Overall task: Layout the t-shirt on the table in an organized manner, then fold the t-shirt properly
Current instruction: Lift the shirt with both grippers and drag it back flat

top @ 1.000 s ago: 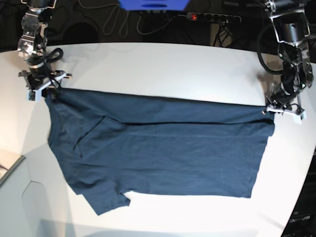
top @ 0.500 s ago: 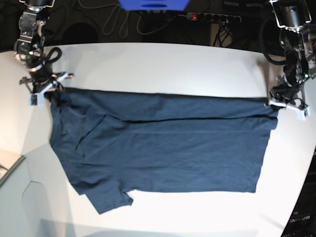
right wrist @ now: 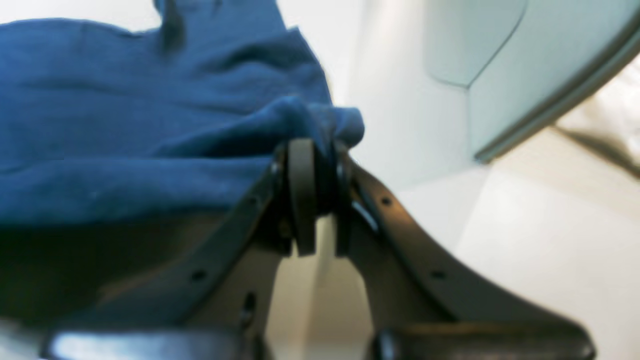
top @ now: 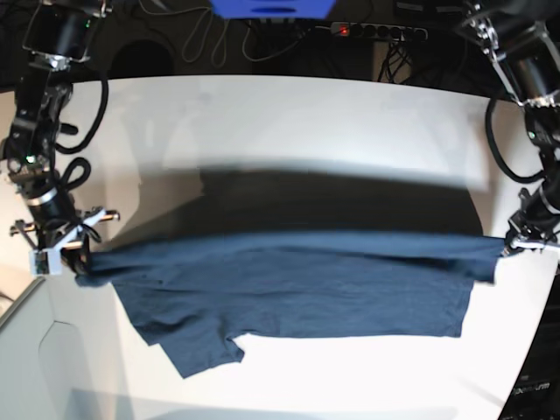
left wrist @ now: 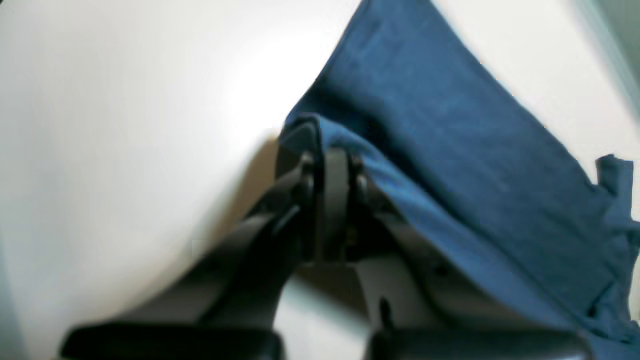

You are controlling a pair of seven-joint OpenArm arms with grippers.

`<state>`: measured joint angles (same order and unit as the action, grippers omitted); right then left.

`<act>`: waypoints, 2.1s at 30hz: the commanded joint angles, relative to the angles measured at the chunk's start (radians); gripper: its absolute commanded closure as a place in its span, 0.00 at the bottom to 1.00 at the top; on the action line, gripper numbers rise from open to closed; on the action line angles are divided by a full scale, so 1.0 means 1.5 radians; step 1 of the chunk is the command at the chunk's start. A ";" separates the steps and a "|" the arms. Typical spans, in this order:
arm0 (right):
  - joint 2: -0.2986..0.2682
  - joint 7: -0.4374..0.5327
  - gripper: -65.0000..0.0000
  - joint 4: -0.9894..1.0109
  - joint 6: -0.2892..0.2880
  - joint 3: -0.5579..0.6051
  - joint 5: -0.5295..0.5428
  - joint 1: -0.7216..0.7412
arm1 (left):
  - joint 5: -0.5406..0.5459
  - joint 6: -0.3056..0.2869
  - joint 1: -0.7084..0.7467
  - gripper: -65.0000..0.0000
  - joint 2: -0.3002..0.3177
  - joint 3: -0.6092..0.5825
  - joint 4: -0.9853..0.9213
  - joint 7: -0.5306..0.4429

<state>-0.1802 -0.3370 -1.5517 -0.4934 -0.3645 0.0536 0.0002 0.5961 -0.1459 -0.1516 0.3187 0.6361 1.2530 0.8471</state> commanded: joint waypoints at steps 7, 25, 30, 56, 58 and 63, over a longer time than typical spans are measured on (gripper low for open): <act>-0.003 0.011 1.00 -0.032 -0.002 -0.005 0.011 -0.020 | 0.004 0.000 -0.013 1.00 0.013 0.024 0.010 0.030; 0.017 0.022 1.00 -0.148 -0.002 -0.008 0.012 -0.091 | 0.006 -0.001 0.080 1.00 0.010 0.054 0.054 0.033; 0.021 0.022 1.00 -0.156 -0.002 -0.010 0.012 -0.104 | 0.006 -0.001 0.114 1.00 0.007 0.054 0.113 0.034; 0.021 0.085 1.00 -0.007 -0.002 -0.062 0.012 -0.316 | 0.006 -0.002 0.279 1.00 -0.045 0.054 0.125 0.028; 0.019 0.109 1.00 0.016 -0.002 -0.067 0.011 -0.321 | 0.006 -0.002 0.290 1.00 -0.045 0.054 0.125 0.027; 0.018 0.142 1.00 0.072 -0.002 -0.081 0.009 -0.321 | 0.006 -0.033 0.309 1.00 -0.045 0.055 0.125 0.027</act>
<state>-0.1383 -0.1444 -1.4296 -0.4969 -0.4778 0.0601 -0.4774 0.5934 -0.1967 0.3107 0.2352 0.7128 1.4231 0.8967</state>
